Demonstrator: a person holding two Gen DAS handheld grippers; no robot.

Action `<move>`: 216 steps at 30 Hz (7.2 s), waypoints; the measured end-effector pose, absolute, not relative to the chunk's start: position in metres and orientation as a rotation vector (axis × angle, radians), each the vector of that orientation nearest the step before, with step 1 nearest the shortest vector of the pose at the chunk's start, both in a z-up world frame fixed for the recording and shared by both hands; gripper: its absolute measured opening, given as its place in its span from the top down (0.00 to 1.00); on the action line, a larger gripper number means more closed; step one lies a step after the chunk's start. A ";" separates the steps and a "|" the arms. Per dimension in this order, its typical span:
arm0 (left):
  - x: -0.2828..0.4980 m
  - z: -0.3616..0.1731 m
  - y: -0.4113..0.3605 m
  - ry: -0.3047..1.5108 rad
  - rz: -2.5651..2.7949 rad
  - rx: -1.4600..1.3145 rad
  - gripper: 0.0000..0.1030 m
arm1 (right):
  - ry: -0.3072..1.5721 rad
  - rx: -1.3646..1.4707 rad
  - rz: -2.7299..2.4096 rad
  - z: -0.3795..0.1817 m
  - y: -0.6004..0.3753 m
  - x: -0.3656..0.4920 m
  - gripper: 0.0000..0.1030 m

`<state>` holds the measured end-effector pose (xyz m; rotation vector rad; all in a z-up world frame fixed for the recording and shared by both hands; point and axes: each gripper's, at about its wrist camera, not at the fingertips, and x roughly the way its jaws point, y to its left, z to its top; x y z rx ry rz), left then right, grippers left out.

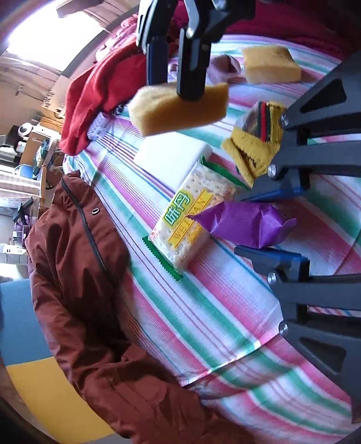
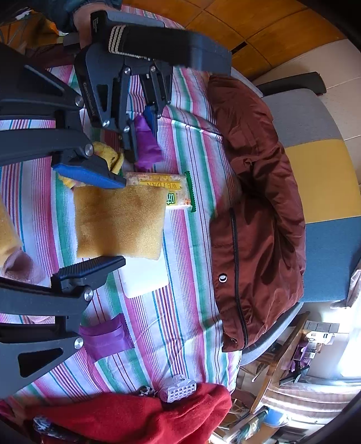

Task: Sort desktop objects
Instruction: 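Grasp the purple packet with left tool while right tool holds the sponge pad, then drop purple packet into tray with left tool while right tool drops sponge pad there, then withdraw both tools from the tray toward the remaining loose items, then grasp the pink striped sock with the right tool, then grasp the small yellow sponge cube with left tool while right tool holds the sock, then carry the sponge cube with left tool while right tool carries the sock to the tray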

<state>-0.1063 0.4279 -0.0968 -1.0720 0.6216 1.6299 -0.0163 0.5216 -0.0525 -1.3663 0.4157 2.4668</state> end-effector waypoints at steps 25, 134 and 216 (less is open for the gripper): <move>-0.045 0.026 0.205 0.241 2.206 -0.984 0.72 | 0.310 -1.267 2.893 -0.009 0.433 -0.009 0.53; 0.048 -0.028 0.232 0.394 1.845 -0.950 0.18 | 1.126 -1.168 2.144 -0.062 0.572 0.100 0.20; 0.060 -0.072 0.367 0.504 1.733 -0.980 0.48 | 0.993 -1.090 2.393 -0.054 0.557 0.078 0.63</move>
